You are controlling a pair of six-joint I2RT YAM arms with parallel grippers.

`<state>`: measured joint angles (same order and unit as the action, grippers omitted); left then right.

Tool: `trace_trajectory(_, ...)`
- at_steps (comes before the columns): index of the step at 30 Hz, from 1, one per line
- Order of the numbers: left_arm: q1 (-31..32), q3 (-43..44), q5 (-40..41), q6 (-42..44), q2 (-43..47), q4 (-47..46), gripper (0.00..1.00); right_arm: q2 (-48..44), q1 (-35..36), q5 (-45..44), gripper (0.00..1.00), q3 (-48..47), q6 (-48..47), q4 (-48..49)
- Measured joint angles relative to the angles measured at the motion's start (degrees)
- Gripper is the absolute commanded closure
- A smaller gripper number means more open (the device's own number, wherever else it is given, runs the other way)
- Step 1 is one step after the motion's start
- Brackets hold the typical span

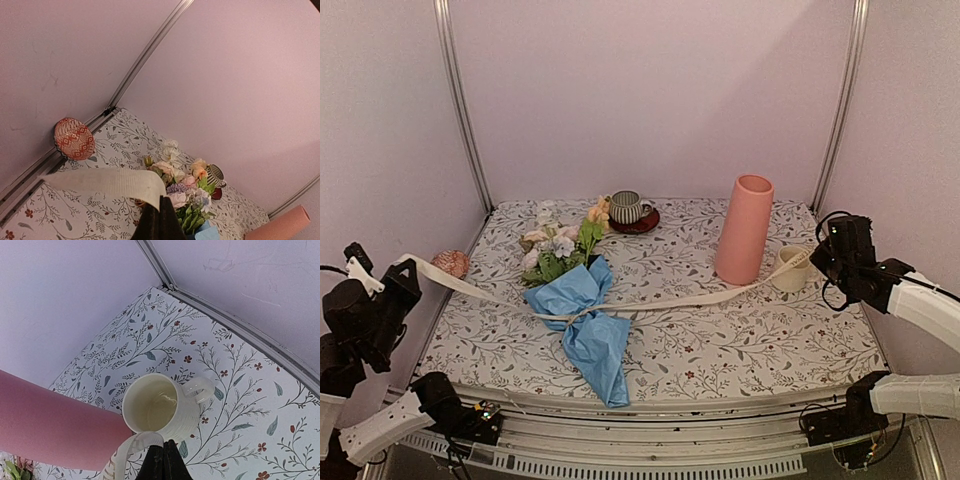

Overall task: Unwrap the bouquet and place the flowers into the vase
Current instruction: Place the half-tied ribbon at the center of the board, then adjust the folded bouquet at the center of the board.

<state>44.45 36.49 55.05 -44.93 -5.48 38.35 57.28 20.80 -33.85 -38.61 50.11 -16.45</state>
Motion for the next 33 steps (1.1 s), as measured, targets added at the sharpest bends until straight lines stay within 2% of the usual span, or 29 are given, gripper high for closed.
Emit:
trace_trajectory(6, 0.0, 0.0, 0.79, -0.57, 0.24, 0.17, 1.0, -0.42, -0.2, -0.2, 0.98, 0.02, 0.0, 0.0)
trace_trajectory(7, 0.0, 0.02, 1.03, -0.74, 0.44, 0.28, 1.0, -0.42, -0.22, -0.17, 0.96, 0.02, 0.0, 0.0)
trace_trajectory(8, -0.02, 0.11, 1.2, -0.87, 0.63, 0.48, 0.99, -0.42, -0.24, -0.17, 0.9, 0.02, 0.0, 0.0)
trace_trajectory(9, -0.07, 0.22, 1.42, -1.16, 0.81, 0.66, 0.88, -0.42, -0.24, -0.17, 0.8, 0.02, 0.02, 0.0)
trace_trajectory(10, -0.09, 0.39, 1.64, -1.68, 0.98, 1.03, 0.71, -0.42, -0.26, -0.22, 0.65, 0.02, -0.11, -0.02)
trace_trajectory(11, -0.11, 0.66, 2.05, -2.36, 1.16, 1.7, 0.51, -0.42, -0.26, -0.2, 0.52, 0.02, 0.28, -0.04)
trace_trajectory(12, -0.11, 0.92, 2.47, -2.89, 1.36, 2.29, 0.18, -0.42, -0.31, -0.22, 0.46, 0.02, 0.24, -0.11)
trace_trajectory(13, -0.11, 1.18, 2.91, -3.5, 1.55, 2.97, 0.05, -0.42, -0.35, -0.31, 0.43, 0.02, 0.2, -0.22)
trace_trajectory(18, -0.26, 2.75, 5.35, -6.69, 1.99, 5.66, 0.02, -0.42, -0.52, -0.13, 0.34, 0.02, -0.5, -0.22)
trace_trajectory(22, -0.31, 5.31, 7.37, -5.49, 1.11, 6.23, 0.02, -0.42, -0.57, 1.07, 0.28, -0.04, -2.95, 0.28)
trace_trajectory(29, -0.48, 13.25, 8.9, 0.96, -5.27, 5.64, 0.02, -0.79, -0.61, 5.05, 0.22, -1.53, -8.17, 2.32)
trace_trajectory(33, -0.48, 15.15, 5.05, 8.39, -7.37, 1.46, 0.02, -1.57, -0.61, 11.47, 0.21, -2.56, -12.96, 5.4)
